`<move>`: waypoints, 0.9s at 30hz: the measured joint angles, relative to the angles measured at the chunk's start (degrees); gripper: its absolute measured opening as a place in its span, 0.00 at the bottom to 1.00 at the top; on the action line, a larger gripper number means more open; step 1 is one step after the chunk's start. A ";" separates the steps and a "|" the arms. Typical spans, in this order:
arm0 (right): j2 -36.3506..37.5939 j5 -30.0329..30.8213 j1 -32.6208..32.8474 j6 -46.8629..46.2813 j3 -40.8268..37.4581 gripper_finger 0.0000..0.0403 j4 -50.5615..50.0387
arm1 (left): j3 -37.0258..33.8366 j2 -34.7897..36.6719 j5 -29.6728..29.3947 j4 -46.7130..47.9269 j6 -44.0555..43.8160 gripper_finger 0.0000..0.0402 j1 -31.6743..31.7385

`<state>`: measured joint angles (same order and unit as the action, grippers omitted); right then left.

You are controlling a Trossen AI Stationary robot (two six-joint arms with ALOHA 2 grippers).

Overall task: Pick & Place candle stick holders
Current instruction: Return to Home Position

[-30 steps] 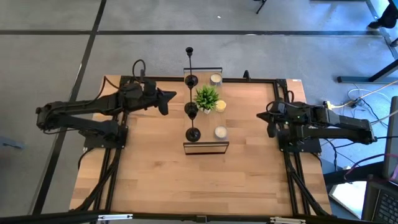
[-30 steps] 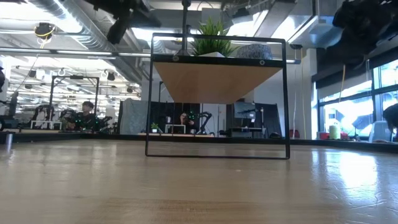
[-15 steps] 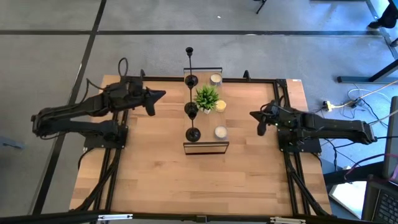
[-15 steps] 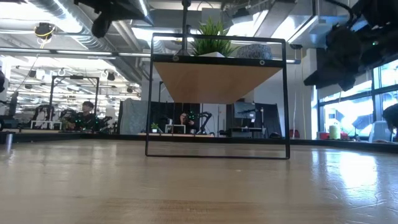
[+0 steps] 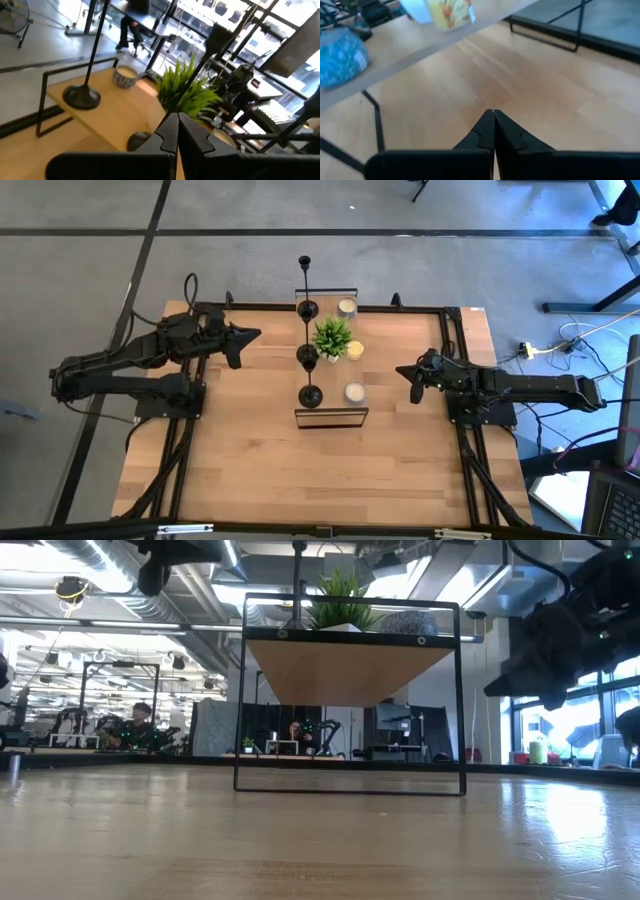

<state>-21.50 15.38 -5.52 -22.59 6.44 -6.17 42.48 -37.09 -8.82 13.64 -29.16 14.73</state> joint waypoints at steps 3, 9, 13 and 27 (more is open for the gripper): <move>0.00 -1.67 0.00 -0.13 -1.97 0.00 1.68 | 0.00 -0.01 0.01 1.38 -0.34 0.00 -0.01; -0.39 -5.22 0.00 -0.36 -5.86 0.00 8.38 | 0.00 -0.01 0.11 1.64 -1.08 0.00 -0.01; -0.96 -5.67 0.00 -0.10 -5.95 0.00 8.28 | 0.00 -0.01 0.17 1.64 -1.23 0.00 -0.05; -1.03 -5.65 0.00 0.07 -5.95 0.00 8.25 | 0.00 -0.01 8.17 6.02 4.82 0.00 -0.05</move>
<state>-22.52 9.74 -5.52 -22.52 0.49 2.07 42.48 -37.10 -0.65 19.66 -24.35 14.68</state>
